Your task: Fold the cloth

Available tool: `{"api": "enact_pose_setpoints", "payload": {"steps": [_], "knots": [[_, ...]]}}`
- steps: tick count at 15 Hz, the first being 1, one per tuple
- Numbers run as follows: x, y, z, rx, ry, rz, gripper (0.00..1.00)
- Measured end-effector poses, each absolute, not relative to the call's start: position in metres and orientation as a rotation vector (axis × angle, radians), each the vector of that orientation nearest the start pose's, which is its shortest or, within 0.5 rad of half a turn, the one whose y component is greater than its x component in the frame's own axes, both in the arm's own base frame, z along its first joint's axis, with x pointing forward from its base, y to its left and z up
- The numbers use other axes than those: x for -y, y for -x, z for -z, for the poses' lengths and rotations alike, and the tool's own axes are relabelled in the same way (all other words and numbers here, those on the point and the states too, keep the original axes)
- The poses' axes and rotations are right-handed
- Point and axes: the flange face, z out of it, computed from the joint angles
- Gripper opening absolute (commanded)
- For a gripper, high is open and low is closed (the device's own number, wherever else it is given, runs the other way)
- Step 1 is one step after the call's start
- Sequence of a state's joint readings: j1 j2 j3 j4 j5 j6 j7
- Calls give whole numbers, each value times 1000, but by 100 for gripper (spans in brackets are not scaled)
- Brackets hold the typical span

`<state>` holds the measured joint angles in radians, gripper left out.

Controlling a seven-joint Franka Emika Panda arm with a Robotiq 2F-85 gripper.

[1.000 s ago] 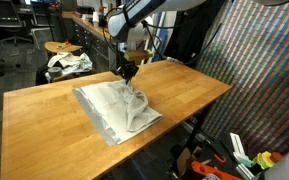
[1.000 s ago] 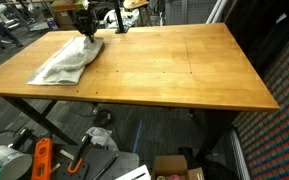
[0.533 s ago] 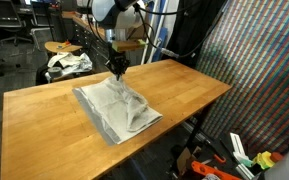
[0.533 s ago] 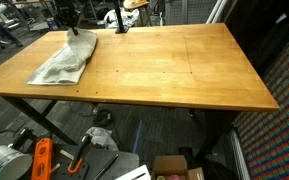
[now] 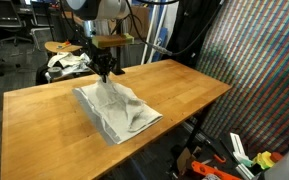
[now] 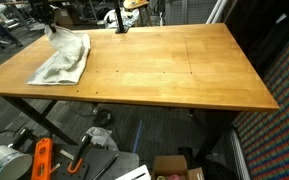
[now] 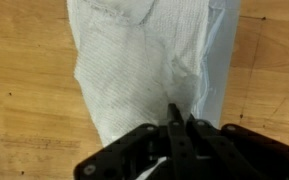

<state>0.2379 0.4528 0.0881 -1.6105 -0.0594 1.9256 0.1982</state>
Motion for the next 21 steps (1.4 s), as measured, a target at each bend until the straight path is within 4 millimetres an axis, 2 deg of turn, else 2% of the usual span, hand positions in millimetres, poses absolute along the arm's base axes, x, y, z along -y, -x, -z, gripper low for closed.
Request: {"api": "enact_pose_setpoints", "payload": {"steps": [3, 6, 9, 14, 17, 21], "knots": [[-227, -624, -360, 199, 3197, -180, 4], [-238, -625, -363, 103, 3213, -139, 4], [-233, -638, -366, -55, 3224, -54, 4], [-213, -666, -365, -309, 3228, 36, 4], [-209, -679, -359, -395, 3221, 56, 4], [-213, -691, -355, -436, 3210, 74, 4]]}}
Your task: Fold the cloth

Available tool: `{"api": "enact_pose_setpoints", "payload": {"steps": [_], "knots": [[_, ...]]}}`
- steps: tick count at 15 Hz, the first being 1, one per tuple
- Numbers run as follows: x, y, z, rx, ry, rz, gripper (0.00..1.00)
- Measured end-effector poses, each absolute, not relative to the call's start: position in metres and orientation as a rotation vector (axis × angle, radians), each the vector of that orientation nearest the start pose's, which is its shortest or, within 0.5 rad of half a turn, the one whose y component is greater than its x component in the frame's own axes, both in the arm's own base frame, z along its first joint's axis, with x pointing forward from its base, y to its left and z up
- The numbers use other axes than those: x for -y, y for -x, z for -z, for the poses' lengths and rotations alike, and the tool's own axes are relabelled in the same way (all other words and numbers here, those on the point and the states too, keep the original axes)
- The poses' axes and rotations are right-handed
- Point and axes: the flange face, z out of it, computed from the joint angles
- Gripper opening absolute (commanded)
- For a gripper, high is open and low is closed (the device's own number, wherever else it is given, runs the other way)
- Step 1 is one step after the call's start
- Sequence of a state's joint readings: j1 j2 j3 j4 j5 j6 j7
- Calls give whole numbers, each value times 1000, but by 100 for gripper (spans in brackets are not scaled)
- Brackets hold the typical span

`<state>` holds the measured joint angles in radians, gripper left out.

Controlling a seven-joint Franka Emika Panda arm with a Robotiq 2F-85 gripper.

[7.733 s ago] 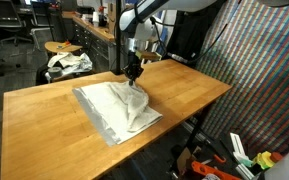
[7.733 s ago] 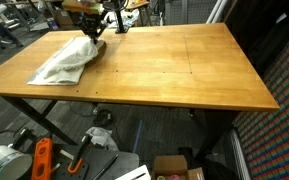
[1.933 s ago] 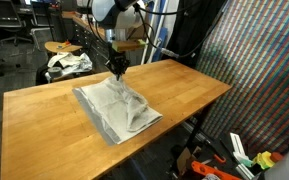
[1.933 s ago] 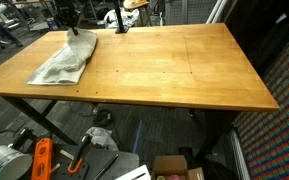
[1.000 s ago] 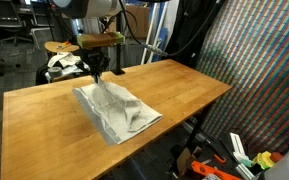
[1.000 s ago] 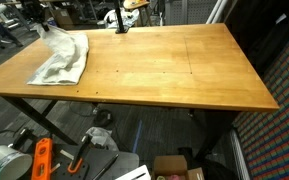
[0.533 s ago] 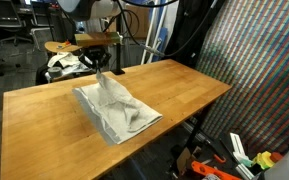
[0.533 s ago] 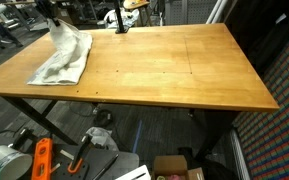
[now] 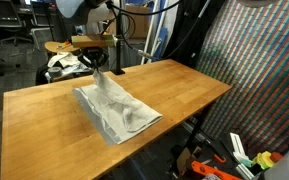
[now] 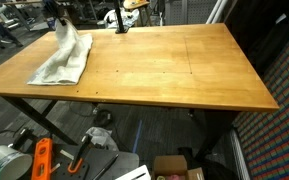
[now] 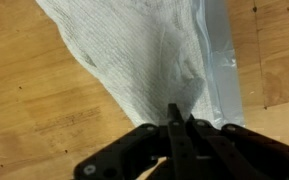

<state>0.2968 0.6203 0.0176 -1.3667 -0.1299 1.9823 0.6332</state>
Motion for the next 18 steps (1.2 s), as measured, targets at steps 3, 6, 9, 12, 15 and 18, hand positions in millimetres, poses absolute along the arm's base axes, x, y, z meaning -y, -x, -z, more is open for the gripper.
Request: {"api": "enact_pose_setpoints", "payload": {"steps": [3, 6, 9, 12, 15, 18], "knots": [[-224, -690, -349, -408, 3218, 53, 31], [-239, -682, -341, -204, 3241, -19, 47], [-251, -677, -344, 66, 3233, -40, 69], [-256, -673, -359, 322, 3197, -26, 92], [-257, -673, -378, 464, 3161, 26, 100], [-255, -681, -379, 399, 3182, 121, 100]]}}
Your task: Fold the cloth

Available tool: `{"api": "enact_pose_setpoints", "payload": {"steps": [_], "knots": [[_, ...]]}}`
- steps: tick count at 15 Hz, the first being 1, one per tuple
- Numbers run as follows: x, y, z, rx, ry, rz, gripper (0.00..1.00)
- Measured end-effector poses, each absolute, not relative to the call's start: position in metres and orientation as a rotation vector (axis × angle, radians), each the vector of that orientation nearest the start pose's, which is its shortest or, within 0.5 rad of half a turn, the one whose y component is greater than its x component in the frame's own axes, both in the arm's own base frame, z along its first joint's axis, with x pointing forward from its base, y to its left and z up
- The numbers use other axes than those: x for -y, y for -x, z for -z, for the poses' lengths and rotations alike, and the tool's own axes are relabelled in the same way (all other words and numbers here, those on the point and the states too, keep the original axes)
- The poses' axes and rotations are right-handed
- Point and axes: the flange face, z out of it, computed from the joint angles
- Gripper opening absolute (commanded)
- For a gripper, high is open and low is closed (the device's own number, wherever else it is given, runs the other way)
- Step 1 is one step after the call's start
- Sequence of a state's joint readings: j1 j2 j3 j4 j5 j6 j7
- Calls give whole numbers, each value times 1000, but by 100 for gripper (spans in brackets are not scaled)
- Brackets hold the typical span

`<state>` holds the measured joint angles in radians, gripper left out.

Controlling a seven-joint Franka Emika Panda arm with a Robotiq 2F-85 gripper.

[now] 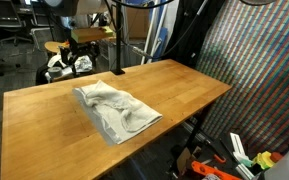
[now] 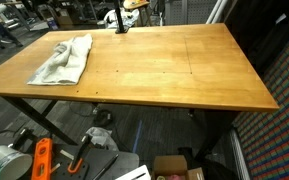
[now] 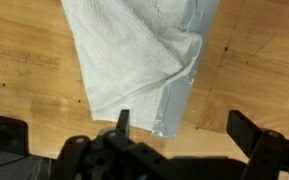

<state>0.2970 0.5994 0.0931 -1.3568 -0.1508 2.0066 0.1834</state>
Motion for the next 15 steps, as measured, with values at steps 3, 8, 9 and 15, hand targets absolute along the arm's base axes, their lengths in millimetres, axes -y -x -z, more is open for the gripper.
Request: {"api": "enact_pose_setpoints", "payload": {"steps": [3, 8, 9, 15], "knots": [[-252, -689, -357, 266, 3311, 198, 100], [-251, -700, -298, 67, 3504, 164, 100], [-251, -702, -287, 29, 3521, 142, 100], [-247, -718, -252, -186, 3531, 77, 100]]}}
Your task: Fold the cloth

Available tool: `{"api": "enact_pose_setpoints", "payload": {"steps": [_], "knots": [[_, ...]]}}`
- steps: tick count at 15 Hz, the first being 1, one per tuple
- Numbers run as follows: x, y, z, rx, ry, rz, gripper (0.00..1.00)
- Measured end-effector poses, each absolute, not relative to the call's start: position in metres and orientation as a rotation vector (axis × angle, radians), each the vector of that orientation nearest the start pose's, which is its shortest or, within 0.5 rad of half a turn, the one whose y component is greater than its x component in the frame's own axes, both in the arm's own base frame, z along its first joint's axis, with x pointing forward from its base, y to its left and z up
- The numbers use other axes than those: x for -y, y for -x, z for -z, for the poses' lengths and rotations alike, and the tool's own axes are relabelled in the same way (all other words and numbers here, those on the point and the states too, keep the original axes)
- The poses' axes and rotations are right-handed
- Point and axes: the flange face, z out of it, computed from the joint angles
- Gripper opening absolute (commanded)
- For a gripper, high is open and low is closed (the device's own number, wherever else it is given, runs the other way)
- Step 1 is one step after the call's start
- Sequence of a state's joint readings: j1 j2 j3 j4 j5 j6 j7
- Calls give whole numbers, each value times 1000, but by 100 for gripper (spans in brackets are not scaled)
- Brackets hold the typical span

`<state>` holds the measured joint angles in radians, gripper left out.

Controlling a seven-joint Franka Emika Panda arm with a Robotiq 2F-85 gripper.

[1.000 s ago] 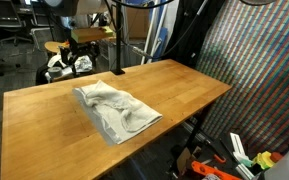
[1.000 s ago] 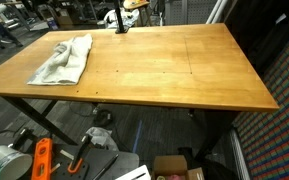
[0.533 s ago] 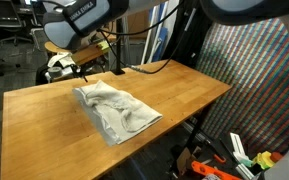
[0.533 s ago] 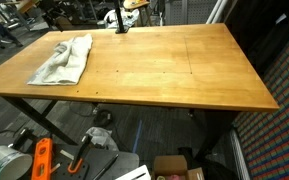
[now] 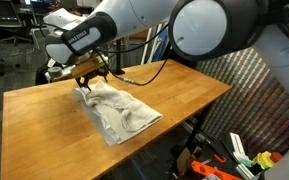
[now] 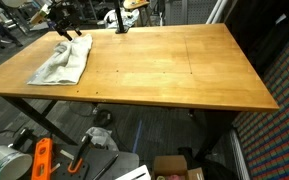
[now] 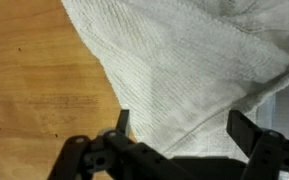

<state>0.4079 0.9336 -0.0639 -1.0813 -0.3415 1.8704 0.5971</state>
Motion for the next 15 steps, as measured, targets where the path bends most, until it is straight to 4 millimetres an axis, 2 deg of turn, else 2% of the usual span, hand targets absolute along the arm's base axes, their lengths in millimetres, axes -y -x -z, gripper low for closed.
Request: {"api": "enact_pose_setpoints", "payload": {"steps": [8, 15], "knots": [[-208, -747, -229, -448, 3419, 44, 100], [-181, -759, -230, -604, 3386, 72, 100]]}}
